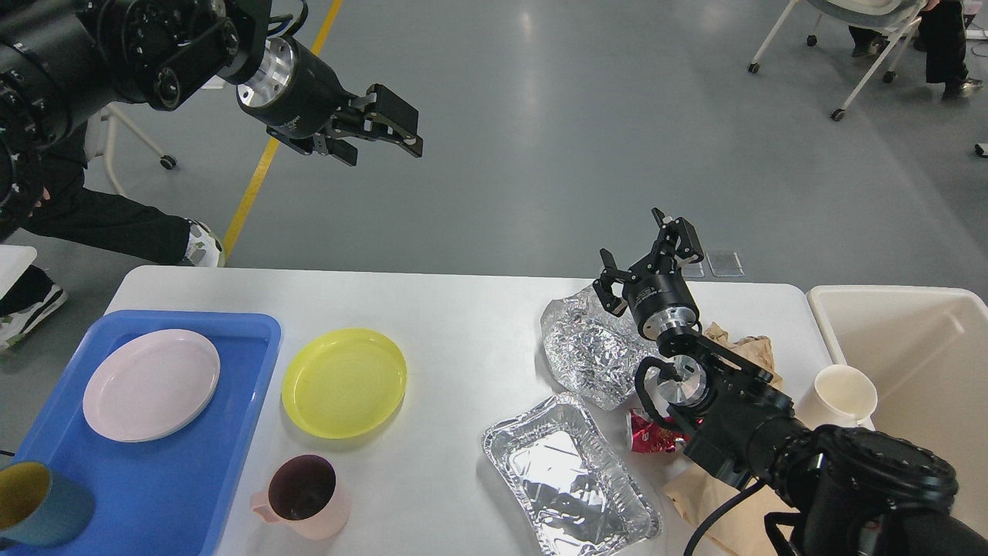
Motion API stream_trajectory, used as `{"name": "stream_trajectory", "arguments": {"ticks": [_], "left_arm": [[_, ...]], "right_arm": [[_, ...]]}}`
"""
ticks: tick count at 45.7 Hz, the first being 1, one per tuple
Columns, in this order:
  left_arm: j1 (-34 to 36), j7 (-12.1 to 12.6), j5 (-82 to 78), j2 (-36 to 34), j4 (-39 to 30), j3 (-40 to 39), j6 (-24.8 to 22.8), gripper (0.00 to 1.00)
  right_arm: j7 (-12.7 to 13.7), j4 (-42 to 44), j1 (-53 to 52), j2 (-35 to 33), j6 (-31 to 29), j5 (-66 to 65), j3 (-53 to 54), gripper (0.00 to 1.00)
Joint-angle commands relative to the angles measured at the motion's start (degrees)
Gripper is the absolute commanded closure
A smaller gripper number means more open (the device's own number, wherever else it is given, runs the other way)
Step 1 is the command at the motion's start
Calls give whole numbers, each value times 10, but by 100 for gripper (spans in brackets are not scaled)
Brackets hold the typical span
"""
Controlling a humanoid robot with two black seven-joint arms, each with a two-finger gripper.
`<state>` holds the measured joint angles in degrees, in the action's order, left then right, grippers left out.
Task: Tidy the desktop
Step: 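Move the left gripper over the yellow plate toward the pink mug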
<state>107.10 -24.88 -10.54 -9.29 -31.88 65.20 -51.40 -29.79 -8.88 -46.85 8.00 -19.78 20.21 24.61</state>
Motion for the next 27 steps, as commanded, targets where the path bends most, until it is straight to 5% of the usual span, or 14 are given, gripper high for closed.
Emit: {"name": "stream_trajectory", "arguments": {"ticks": [1,8,27], "left_arm": [[28,0,3,-9,-144,29,0,4],[24,0,2,3,-263,97,-1,4],[50,0,3,14,-266,104,3,4]], "right_arm": [[0,-1,0,-1,-1,0,0,0],[0,-1,0,0,-1,0,0,0],[0,-3,-1,-1,-3,0,0,0]]}}
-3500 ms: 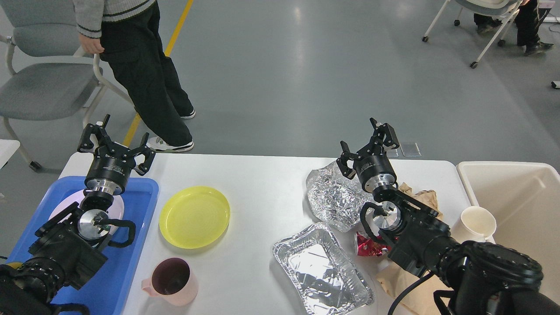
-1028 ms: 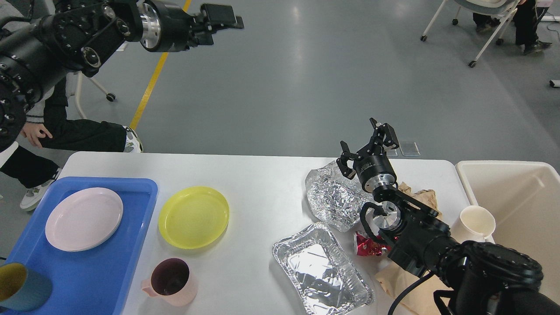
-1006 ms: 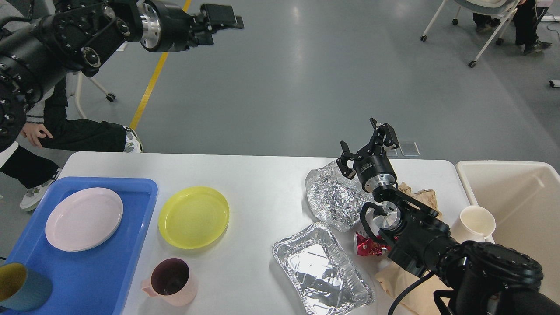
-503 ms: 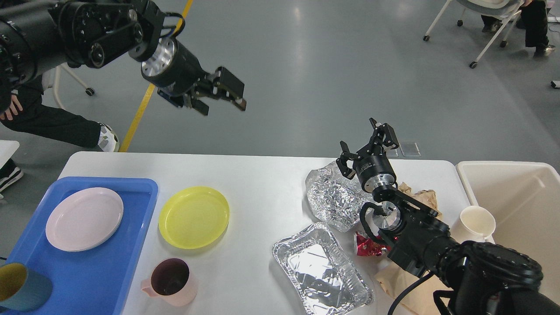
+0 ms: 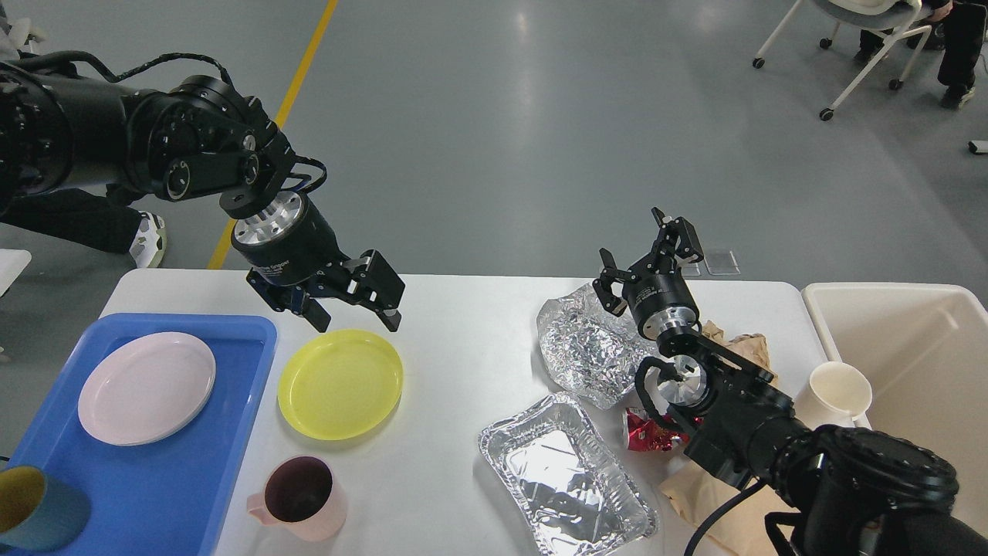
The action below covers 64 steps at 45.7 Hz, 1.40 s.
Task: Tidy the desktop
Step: 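Move the left gripper over the yellow plate toward the pink mug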
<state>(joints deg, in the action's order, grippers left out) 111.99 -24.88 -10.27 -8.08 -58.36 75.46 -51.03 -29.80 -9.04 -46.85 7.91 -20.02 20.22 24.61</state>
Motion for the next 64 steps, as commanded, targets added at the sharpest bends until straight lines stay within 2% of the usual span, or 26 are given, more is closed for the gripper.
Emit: {"name": "stream_trajectory", "arguments": {"ticks": [1,50,56,64], "left_arm": [[1,0,0,2,-1,0,0,4],[-21,0,1,3,-1,0,0,4],[-19,-1,2,7,-30,-5,-7,4],[-16,-2,2,-1,-31,0,-2,4]], "right_arm": [[0,0,-1,0,0,0,0,0],[0,-1,0,0,0,0,0,0],[0,-1,0,0,0,0,0,0],[0,-1,-1,0,0,0,0,0]]}}
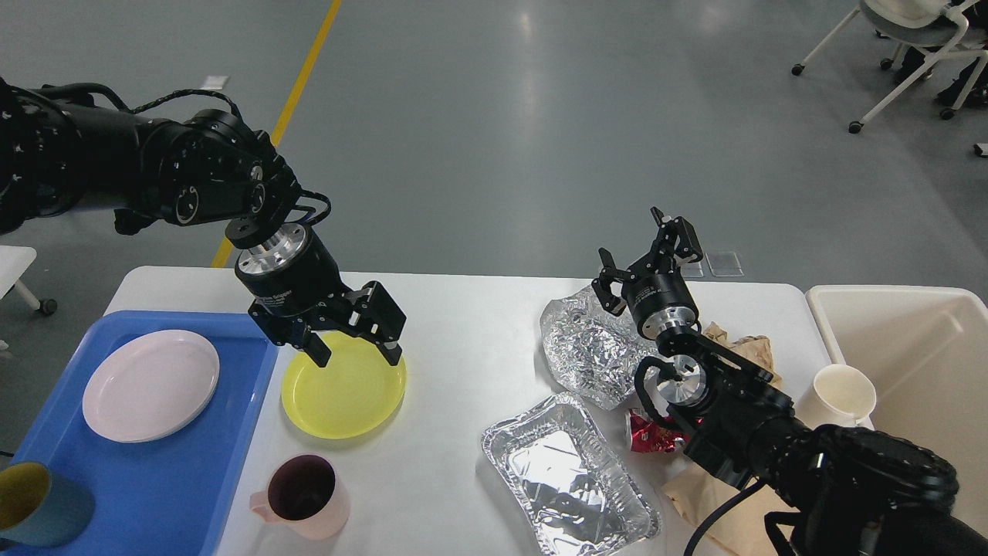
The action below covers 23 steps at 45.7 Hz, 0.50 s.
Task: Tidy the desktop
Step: 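Move the left gripper over the yellow plate toward the pink mug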
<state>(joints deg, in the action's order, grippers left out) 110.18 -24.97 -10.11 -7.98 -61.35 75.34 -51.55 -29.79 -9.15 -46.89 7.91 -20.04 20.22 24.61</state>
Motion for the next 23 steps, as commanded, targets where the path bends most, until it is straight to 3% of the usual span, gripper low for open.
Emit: {"name": "stream_trajectory", "arguments": {"ticks": [1,13,23], "left_arm": [[2,-1,0,-1,-1,1,1,4],[-17,-5,1,13,-9,1,-3,4],[-32,18,-18,29,-11,17,-34,4]], "right_arm": [[0,0,0,0,0,0,0,0],[0,-1,0,0,0,0,0,0],[0,-1,0,0,-1,0,0,0]]}}
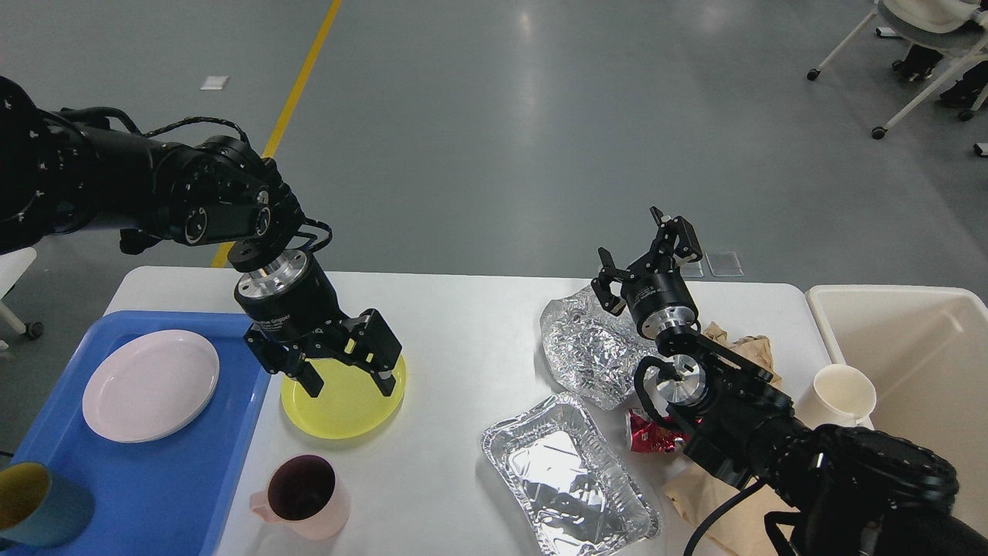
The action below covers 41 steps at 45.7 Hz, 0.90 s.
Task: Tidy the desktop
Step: 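Move the left gripper over the yellow plate toward the pink mug, then lower the left gripper and grasp the pink mug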
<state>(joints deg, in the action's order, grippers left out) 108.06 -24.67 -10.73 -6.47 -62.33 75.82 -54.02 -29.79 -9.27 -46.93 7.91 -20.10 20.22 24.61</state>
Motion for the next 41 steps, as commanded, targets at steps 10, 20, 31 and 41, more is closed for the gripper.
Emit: {"name": "stream_trajectory", "arguments": {"ticks": [10,20,31,41], "left_arm": [[-41,131,-51,31,-38,27,19,4],[-56,206,-63,33,-88,42,123,4],[-87,256,-62,39,-111,41,212,4],[-106,256,-54,43,-111,35,233,4]], "right_arm": [[0,0,0,0,0,0,0,0],[0,0,1,0,0,0,0,0],[0,0,0,0,0,0,0,0],[0,0,0,0,0,0,0,0]]}}
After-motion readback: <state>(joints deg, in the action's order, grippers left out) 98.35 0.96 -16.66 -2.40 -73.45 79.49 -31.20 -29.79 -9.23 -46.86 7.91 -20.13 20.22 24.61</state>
